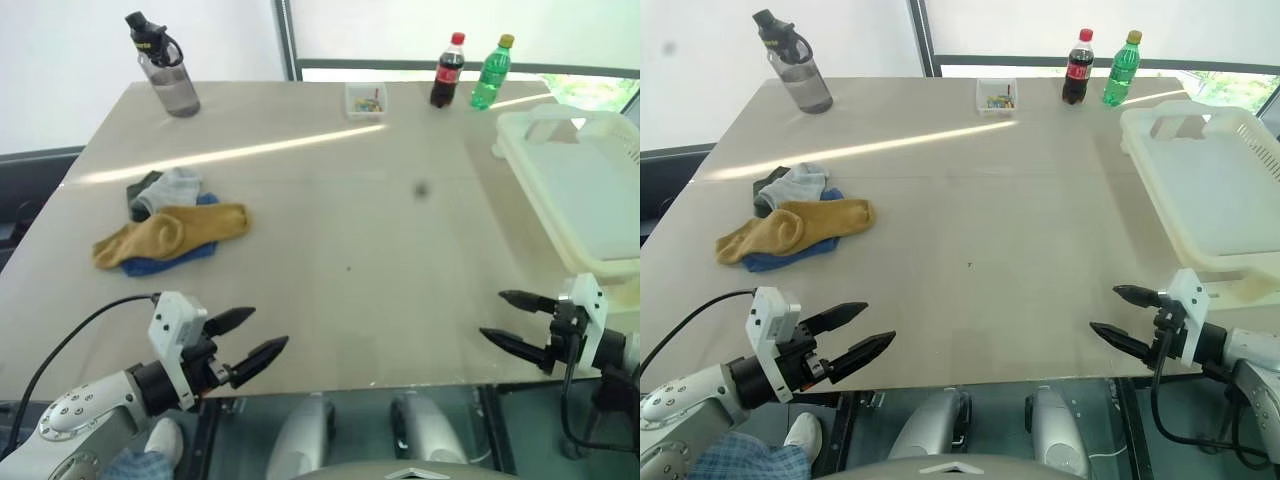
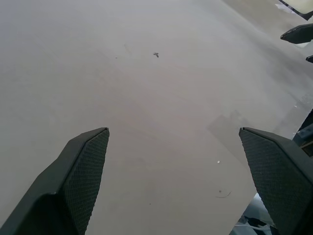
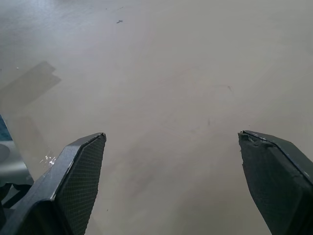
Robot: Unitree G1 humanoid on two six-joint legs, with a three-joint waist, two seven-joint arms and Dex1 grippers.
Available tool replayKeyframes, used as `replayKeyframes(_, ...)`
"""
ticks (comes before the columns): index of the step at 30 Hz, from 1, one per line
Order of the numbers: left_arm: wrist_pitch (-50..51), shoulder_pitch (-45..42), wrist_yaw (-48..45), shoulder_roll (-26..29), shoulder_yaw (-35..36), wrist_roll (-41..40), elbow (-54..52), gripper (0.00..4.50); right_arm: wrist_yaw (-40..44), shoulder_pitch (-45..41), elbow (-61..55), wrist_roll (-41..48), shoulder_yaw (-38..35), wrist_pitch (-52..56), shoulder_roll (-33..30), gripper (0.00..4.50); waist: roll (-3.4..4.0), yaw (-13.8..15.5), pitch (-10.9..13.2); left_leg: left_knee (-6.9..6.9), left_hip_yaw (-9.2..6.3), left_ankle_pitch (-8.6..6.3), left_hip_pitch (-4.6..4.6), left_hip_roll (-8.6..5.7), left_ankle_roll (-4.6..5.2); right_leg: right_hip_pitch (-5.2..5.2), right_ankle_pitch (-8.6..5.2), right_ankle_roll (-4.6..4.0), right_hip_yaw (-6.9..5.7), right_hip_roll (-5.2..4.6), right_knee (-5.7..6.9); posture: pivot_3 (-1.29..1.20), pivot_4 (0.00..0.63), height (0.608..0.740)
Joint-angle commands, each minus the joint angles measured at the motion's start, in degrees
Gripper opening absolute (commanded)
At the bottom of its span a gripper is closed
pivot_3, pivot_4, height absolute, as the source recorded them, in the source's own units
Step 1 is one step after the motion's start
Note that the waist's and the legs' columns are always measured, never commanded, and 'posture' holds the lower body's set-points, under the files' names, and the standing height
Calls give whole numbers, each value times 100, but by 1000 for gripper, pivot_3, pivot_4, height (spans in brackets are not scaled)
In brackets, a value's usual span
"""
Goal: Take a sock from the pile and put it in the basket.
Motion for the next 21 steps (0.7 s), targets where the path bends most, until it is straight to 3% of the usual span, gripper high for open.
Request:
replayKeyframes(1,-242,28,-95,41,99,-63,-118,4500,109,-119,113,73,-187,-189,-60,4442,0,-1,0,0,0,0,0,0,0,0,0,0,0,0,0,0,150,740)
replayKeyframes(21,-808,-158,-246,77,98,-49,529,4500,294,-409,533,27,-106,-675,-32,4442,0,-2,0,0,2,0,0,1,0,1,12,-21,1,3,-1,0,150,740)
